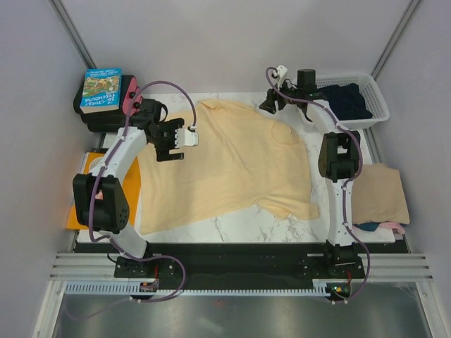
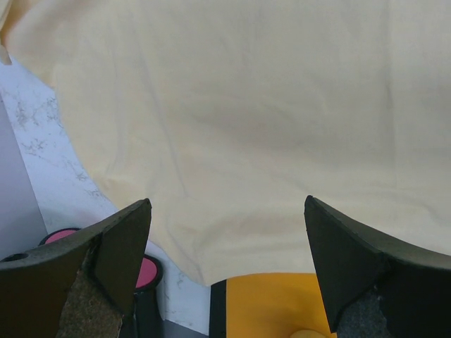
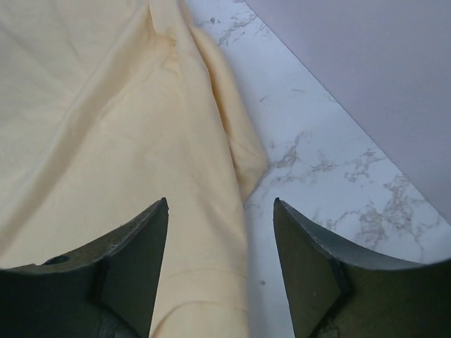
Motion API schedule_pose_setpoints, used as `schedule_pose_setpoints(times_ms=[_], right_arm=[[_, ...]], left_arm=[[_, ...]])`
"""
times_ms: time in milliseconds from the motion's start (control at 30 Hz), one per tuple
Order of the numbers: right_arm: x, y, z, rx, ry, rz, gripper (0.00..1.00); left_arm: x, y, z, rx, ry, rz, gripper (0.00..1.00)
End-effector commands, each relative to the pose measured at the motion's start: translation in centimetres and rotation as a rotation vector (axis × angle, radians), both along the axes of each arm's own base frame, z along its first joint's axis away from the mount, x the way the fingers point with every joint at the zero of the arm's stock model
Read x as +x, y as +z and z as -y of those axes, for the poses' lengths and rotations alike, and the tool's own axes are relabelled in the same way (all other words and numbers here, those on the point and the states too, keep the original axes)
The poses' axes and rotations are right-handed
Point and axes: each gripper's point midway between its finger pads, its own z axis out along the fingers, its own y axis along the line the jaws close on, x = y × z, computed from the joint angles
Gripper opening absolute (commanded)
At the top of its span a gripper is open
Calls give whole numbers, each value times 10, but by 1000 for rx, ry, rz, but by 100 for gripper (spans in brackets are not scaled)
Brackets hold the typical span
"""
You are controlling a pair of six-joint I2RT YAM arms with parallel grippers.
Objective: Fold and stack the t-shirts
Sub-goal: Flatten out the tshirt
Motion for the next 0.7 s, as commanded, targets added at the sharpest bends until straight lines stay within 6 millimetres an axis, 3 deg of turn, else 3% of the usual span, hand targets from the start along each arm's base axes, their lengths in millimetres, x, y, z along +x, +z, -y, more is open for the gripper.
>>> schedule_pose_setpoints(times_ms=[0,200,600,667], right_arm=[[12,-1,-35,112,-17,22,68],[17,-47,-44,93,-99,-41,66],[50,-69,-32,142,-274,-47,65],[58,-61,-33,163,-281,-32,64]], left_arm=[[-1,15,-6,15,77,51,96],[-6,27,-5,25,142,68,96],[-17,33,1,27,175,79,94],[-18,33,0,30,183,81,94]])
